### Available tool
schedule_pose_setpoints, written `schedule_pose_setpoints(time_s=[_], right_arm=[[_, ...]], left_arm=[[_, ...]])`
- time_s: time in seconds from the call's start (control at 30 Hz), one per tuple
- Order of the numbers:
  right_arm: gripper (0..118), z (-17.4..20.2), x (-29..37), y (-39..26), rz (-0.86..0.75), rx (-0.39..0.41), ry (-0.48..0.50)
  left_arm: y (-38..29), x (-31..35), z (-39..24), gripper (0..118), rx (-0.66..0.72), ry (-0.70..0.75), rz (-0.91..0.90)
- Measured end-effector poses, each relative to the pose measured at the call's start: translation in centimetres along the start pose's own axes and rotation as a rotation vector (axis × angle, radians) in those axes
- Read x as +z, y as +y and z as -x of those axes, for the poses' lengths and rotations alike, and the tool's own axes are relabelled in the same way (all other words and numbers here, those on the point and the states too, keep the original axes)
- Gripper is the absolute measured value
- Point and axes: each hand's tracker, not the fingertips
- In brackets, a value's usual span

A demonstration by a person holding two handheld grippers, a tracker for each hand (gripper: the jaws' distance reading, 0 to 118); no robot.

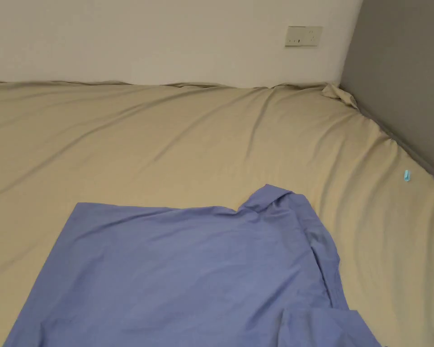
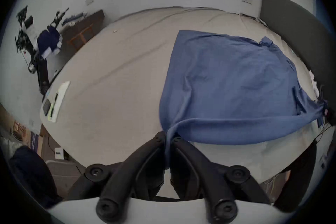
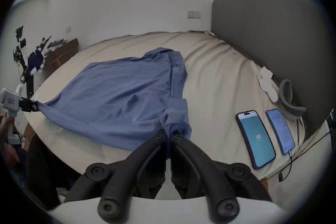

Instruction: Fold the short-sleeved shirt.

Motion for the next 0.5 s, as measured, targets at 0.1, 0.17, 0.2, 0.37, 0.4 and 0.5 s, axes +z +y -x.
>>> schedule_pose_setpoints(time_s=[0.1, 0.17, 0.2, 0.37, 0.4, 0.5], right_arm=[[28, -0.1, -0.1, 1.0, 0.068, -0.078, 0.006], [115, 0.2, 1.4, 1.5, 0.083, -0.08, -0.005], [118, 0.8, 3.1, 2.2, 0.036, -0.075, -0.024], [114, 3.7, 6.7, 4.0, 0.018, 0.012, -0.044], [92, 4.5, 6.9, 4.1, 0.009, 0.04, -0.025], [2, 5.8, 6.3, 3.6, -0.033, 0.025, -0.067]], left_arm=[[0.3, 0.4, 0.8, 37, 0.055, -0.033, 0.028], [0.0, 3.2, 1.3, 93, 0.04, -0.043, 0.032], [-0.2, 4.8, 1.2, 93, 0.029, -0.021, 0.024], [-0.3, 12.5, 1.5, 51, 0.042, -0.027, -0.034], [0.0, 12.8, 1.3, 0, 0.062, -0.089, -0.054], [0.3, 12.2, 0.0, 0, -0.014, -0.049, -0.011]])
